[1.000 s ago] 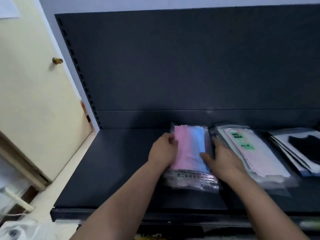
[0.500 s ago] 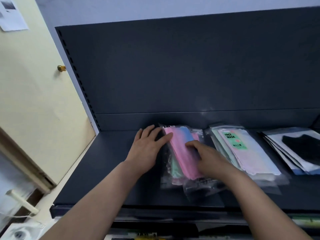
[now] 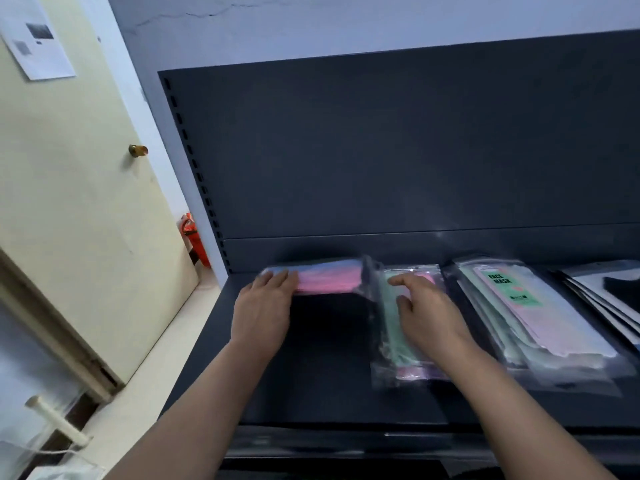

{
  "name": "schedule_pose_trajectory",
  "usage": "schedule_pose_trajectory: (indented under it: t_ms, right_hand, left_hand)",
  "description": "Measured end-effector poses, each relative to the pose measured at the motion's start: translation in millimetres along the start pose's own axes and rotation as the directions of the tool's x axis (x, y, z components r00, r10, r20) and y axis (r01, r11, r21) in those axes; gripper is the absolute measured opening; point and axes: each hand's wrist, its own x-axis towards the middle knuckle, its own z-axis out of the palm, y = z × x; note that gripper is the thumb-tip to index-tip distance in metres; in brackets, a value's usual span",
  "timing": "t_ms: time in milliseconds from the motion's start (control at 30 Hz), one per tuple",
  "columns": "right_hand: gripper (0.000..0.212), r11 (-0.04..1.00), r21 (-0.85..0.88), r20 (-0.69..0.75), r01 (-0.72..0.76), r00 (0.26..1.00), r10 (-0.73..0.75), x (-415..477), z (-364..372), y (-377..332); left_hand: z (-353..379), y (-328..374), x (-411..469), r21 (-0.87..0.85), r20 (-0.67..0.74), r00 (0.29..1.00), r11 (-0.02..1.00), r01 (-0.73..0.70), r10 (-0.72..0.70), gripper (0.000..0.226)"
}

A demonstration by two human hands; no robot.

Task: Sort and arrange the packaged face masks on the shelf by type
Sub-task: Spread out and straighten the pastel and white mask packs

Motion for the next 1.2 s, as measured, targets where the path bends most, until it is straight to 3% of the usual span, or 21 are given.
schedule_pose_trajectory:
  t_ms: [100,133,233,333,600,900,1067,1200]
  right_hand:
    - [0.046,0.952,-0.303,0.150,-0.043,0.984,0.092,-3,6,3]
    - [0.049,0.935,-0.350,0.171,-0.053,0.978,0.120,-4,10,-1]
    - [0.056,0.913,-0.401,0.156,-0.078,0.976,0.152,-8,19,-7]
    - [0.062,0.880,-0.460,0.132,-0.117,0.971,0.198,-11,17,-8]
    - [0.060,0.905,-0.408,0.233,-0.121,0.944,0.232,-16,7,-7]
    - [0.044,0.904,-0.406,0.138,-0.131,0.969,0.203,-24,13,2]
    - [0.047,0.892,-0.430,0.122,-0.136,0.971,0.207,-24,17,1]
    - [0.050,0.879,-0.458,0.117,-0.132,0.971,0.207,-24,23,-3]
  left_hand:
    - [13,3,-7,0.035,0.408,0.912,0.998,-0.043,0.025,0.057]
    - [16,-1,-8,0.022,0.454,0.890,0.998,-0.052,0.036,0.055]
    - [24,-9,-7,-0.021,0.442,0.897,0.999,-0.027,0.034,0.044]
    - [29,-3,-7,-0.003,0.471,0.881,0.999,-0.055,0.050,0.048]
    - [45,-1,6,-0.001,0.447,0.894,0.999,0.036,-0.032,0.045]
    - [48,-6,7,-0.026,0.423,0.906,1.000,0.001,0.010,0.046]
    - [41,-3,9,-0.048,0.441,0.898,0.998,0.028,-0.004,0.038]
    - [28,-3,12,0.059,0.378,0.926,0.998,-0.005,-0.018,0.037]
